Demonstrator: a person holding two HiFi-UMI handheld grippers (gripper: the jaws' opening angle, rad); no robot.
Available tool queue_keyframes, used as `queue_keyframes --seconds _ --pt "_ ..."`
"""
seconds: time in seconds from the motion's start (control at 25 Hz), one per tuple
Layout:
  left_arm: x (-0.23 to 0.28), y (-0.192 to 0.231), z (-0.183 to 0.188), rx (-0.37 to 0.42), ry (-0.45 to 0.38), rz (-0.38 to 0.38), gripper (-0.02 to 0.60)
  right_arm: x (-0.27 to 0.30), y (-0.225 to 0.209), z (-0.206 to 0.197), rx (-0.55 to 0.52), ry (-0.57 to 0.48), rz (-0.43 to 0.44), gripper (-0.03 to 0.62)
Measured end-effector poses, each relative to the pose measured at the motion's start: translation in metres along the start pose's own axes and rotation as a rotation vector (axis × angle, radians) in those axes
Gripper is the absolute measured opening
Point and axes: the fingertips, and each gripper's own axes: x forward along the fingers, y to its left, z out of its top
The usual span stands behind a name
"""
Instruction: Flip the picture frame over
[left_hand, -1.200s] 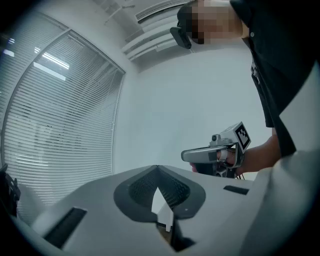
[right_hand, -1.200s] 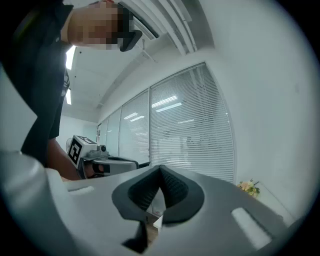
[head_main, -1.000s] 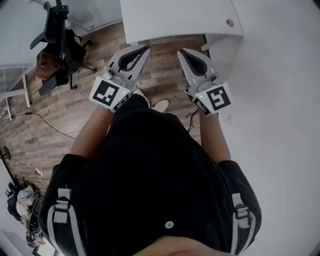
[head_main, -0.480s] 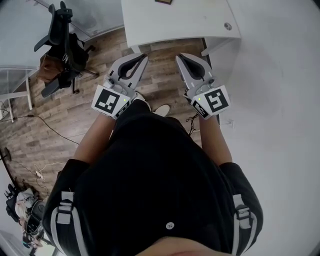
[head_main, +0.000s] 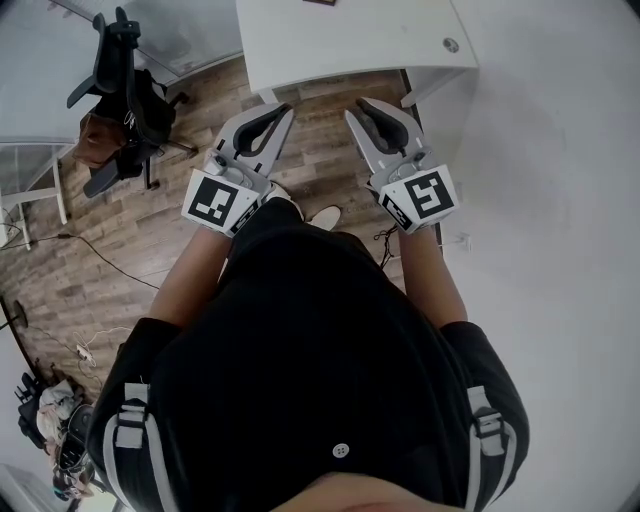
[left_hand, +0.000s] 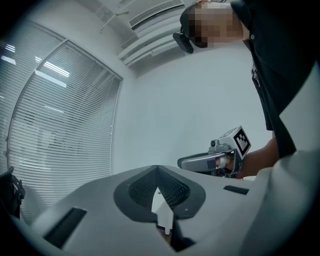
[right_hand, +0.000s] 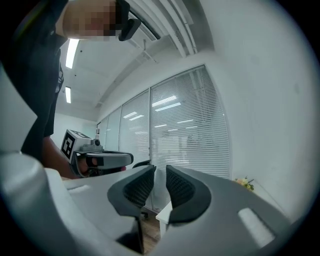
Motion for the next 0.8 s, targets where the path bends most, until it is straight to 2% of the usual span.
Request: queue_keyframes --seconds 0.52,0.8 --pt "0.011 -0.008 0.006 0.033 0.005 -0.013 0.005 -0.008 -0.011 0.005 -0.02 0.013 -0.024 0.175" --pt "0.02 -0.014 0.008 0.042 0.003 -0.021 0.005 -0.013 -0.02 0.007 -0.02 0.005 -0.038 0.272"
